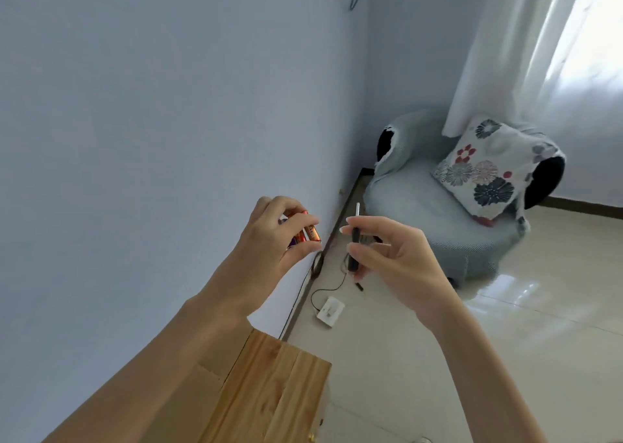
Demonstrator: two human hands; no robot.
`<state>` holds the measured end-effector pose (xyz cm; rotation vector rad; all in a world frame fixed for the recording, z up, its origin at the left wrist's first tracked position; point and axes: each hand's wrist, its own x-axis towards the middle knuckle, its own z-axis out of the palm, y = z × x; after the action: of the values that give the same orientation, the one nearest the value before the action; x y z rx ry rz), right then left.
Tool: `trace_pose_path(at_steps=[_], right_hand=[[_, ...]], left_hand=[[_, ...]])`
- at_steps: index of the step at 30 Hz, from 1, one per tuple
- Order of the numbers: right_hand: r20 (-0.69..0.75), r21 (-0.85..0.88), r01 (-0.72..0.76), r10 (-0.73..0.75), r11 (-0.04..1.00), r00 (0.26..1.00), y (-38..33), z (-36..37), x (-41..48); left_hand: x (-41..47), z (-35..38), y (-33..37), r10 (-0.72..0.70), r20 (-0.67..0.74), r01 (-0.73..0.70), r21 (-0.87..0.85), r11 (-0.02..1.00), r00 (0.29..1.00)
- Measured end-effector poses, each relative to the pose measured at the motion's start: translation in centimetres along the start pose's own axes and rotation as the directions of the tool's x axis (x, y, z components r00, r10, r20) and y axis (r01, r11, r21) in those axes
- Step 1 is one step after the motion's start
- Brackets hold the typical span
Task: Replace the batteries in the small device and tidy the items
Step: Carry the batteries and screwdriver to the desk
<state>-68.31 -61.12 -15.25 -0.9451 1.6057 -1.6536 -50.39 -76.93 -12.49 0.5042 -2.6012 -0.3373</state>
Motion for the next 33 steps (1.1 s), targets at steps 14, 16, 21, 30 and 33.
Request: trace_pose_path(at_steps=[14,16,21,30,33], right_hand=[[-0.505,0.019,0.012,-0.001,1.0,0.863,-1.6,-25.3,-5.6],[-0.571,-0.003,0.015,-0.014,1.0,0.821,-2.0,-29.4,-7.0],[-0.717,-0.037,-0.025,-0.009,0.999,0.697,-1.8,-38.8,-11.0],[-0.873,0.0,-0.084,0.041,0.996,0.486,-0.7,-51.6,-15.6],[-0.904,0.034,-0.081,0.065,0.996,0.423,-0.2,-55.7,-15.3]], left_hand=[[20.4,14.4,19.7,0.511,0.062,-0.493,-0.192,0.849,0.857],[23.0,16.9,23.7,0.566,0.069,-0.538,-0.235,0.81,0.822],[28.3,23.6,33.7,0.697,0.059,-0.648,-0.319,0.691,0.714],[34.9,33.3,48.1,0.831,0.044,-0.715,-0.487,0.502,0.554],[38.1,36.8,51.6,0.863,0.026,-0.737,-0.508,0.447,0.505]])
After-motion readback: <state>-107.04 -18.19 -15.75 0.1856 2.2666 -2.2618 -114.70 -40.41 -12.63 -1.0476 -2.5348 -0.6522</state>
